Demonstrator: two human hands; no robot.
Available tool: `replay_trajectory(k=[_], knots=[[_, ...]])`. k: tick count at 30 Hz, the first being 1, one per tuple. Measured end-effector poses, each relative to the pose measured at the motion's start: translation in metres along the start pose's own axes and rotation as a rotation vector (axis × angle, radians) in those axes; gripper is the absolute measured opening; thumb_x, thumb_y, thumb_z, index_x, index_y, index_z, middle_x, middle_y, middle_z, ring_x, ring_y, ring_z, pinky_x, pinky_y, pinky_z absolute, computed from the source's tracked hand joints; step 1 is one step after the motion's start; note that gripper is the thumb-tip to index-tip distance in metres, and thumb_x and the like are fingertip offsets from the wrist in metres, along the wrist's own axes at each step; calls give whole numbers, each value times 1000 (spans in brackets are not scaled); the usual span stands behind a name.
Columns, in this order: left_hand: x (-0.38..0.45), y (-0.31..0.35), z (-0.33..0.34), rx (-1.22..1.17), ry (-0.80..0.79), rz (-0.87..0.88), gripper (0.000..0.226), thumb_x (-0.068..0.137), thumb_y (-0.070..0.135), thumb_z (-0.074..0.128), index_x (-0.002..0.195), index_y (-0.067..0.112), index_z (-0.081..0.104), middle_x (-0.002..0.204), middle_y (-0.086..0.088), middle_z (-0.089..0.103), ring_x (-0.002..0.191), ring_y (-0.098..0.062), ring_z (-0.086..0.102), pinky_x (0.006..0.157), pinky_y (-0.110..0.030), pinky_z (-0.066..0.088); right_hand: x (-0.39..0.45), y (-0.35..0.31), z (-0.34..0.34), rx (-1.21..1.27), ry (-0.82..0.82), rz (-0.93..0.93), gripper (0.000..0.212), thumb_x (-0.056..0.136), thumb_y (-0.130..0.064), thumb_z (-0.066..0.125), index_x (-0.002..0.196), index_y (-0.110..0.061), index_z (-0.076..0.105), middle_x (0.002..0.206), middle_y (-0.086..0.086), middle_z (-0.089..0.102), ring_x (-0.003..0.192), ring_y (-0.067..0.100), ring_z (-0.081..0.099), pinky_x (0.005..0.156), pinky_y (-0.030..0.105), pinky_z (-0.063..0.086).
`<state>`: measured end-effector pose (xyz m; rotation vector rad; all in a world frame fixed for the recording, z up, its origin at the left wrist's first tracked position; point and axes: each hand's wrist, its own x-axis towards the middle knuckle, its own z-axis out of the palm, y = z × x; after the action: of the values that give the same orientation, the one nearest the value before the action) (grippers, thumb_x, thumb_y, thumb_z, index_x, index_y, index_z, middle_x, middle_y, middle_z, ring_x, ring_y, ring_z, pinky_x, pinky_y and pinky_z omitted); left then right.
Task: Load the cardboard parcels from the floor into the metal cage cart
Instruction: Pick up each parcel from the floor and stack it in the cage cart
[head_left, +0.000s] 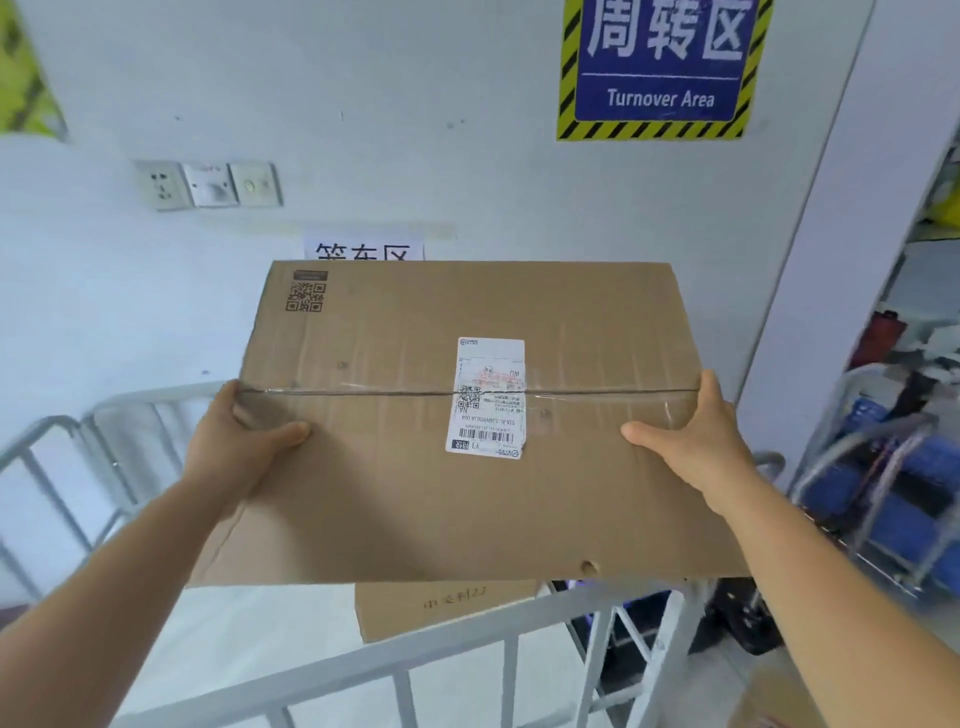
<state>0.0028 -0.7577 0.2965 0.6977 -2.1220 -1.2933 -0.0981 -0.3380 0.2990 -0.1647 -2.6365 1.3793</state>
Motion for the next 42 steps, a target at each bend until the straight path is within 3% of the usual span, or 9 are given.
replay_trajectory(k=[3,9,15,20,24,29,33,36,42], knots=[[26,-26,-26,10,23,-39,64,68,22,86,121,23,50,94,-5,57,77,-22,54,59,-31,44,6,-24,48,1,-46,-13,118,69,-43,84,154,-35,3,154,3,25,136,32,37,106,49,39],[61,-74,-61,56,10,-138,57,72,17,83,120,16,51,82,1,54,68,-13,53,52,-27,40,13,-47,133,-35,-155,21,114,69,-42,84,153,-33,8,154,4,25,136,33,37,104,48,40],[79,-123,-70,166,-23,-256,74,73,20,83,135,15,44,110,-6,52,91,-24,50,78,-35,45,18,-39,199,-117,-281,98,119,74,-39,83,157,-27,-2,162,5,13,144,30,26,109,46,33],[100,-165,-67,215,-35,-361,86,70,22,85,142,14,38,116,-11,55,104,-30,55,92,-42,48,40,-29,251,-140,-364,130,121,71,-38,85,157,-27,-1,162,3,12,145,29,24,112,47,32],[123,-191,-66,234,-8,-435,86,69,22,86,141,15,39,116,-9,55,102,-29,55,90,-41,49,61,-31,295,-157,-442,130,120,70,-38,85,156,-28,3,161,5,19,143,29,27,111,49,34],[148,-232,-79,264,34,-534,91,63,30,89,139,20,39,119,-10,59,105,-32,59,90,-46,52,77,-43,354,-178,-510,138,123,74,-35,84,156,-24,-7,164,2,7,148,28,18,115,48,27],[159,-261,-101,278,65,-589,92,66,28,87,143,21,36,122,-4,56,107,-29,57,87,-39,51,77,-55,402,-237,-559,156,129,69,-43,85,155,-22,-9,164,1,5,148,30,17,114,51,28],[174,-285,-119,290,63,-629,97,67,28,87,146,20,32,126,-6,55,110,-30,56,90,-41,50,70,-66,438,-231,-591,174,124,75,-37,83,156,-19,-9,164,1,4,148,29,17,114,49,26],[222,-339,-161,272,3,-654,79,68,21,86,135,20,44,112,-4,60,95,-26,58,83,-39,51,41,-90,508,-293,-595,215,121,74,-36,84,157,-14,-2,163,5,11,147,27,21,114,46,27]])
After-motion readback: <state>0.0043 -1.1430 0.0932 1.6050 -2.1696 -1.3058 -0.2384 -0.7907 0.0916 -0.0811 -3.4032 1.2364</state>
